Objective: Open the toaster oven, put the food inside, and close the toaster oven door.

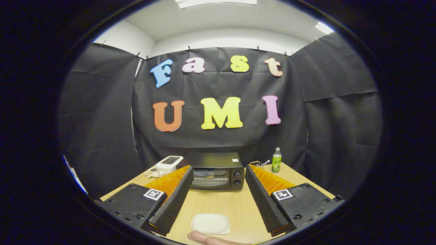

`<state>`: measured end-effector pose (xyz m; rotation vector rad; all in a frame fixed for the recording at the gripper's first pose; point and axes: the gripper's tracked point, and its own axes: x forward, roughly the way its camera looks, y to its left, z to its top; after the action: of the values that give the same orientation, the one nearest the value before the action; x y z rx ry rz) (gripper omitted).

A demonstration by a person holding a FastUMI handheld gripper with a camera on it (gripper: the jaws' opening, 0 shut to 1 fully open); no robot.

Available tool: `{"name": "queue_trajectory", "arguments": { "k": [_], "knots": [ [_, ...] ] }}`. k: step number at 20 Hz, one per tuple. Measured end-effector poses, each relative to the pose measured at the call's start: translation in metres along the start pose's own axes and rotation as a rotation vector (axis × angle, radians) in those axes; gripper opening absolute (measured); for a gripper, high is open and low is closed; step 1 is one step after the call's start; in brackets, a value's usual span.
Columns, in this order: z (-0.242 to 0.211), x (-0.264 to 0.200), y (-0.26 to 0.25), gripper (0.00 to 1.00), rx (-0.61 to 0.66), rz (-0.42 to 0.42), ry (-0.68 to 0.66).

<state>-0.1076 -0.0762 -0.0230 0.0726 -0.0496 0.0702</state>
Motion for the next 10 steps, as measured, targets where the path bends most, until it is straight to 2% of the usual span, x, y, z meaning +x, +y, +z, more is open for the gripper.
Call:
{"name": "queue_trajectory", "arguments": {
  "k": [3,6,10],
  "knots": [
    [-0.004,0.002,0.010,1.00,-0.035,-0.002,0.014],
    [-0.007,-0.006,0.031,1.00,-0.063,0.043,0.024],
    [-0.006,-0.014,0.041,1.00,-0.099,0.043,0.016]
  ]
}}
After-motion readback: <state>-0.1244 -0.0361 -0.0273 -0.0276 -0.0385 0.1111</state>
